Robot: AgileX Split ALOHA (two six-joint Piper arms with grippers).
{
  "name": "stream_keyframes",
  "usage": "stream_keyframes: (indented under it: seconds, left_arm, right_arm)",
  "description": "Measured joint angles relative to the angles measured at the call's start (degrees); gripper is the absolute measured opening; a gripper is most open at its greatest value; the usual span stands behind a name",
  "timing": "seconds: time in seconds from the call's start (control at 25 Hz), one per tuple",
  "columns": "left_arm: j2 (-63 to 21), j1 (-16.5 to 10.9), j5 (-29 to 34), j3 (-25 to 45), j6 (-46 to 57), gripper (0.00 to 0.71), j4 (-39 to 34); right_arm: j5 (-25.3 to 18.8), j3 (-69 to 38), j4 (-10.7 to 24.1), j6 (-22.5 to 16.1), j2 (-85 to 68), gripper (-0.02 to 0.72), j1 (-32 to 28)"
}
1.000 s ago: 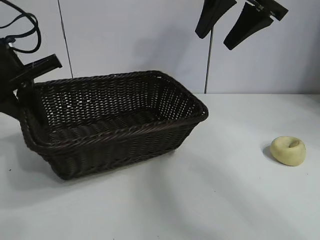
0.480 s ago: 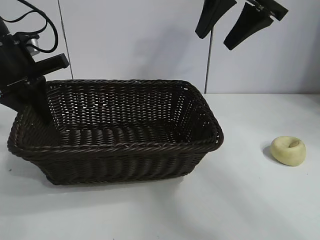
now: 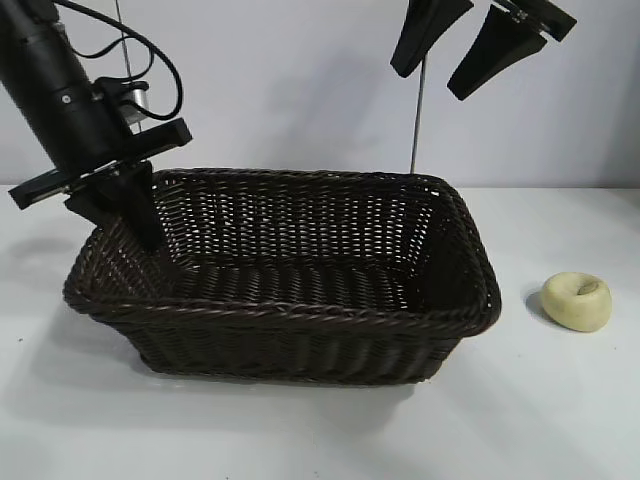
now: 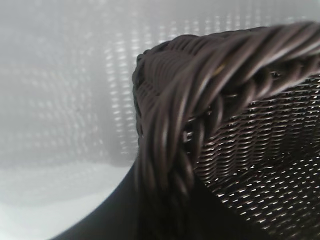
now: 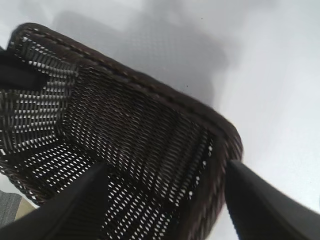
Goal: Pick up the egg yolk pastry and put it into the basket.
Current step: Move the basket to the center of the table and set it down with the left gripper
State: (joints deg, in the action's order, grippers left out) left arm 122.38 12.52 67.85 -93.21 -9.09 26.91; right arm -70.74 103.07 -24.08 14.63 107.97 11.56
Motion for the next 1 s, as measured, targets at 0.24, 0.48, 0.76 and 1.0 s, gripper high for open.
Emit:
stream_keyframes:
  seconds: [0.24, 0.48, 0.76, 1.0]
  left_arm:
    - [3.8, -0.2, -0.1, -2.1, 0.0, 0.098, -1.0]
    - [4.3, -0.3, -0.1, -2.3, -0.1, 0.097, -1.2]
    - [4.7, -0.3, -0.3, -2.6, -0.1, 0.253, -1.1]
    - [4.4, -0.3, -0.1, -2.6, -0.1, 0.476, -1.3]
  right_arm:
    - [0.0, 0.0, 0.0, 0.0, 0.0, 0.486, 0.0]
    - [0.0, 0.0, 0.0, 0.0, 0.0, 0.486, 0.0]
    - [0.0, 0.0, 0.0, 0.0, 0.0, 0.486, 0.0]
    - [-0.1, 0.0, 0.0, 0.0, 0.0, 0.486, 0.0]
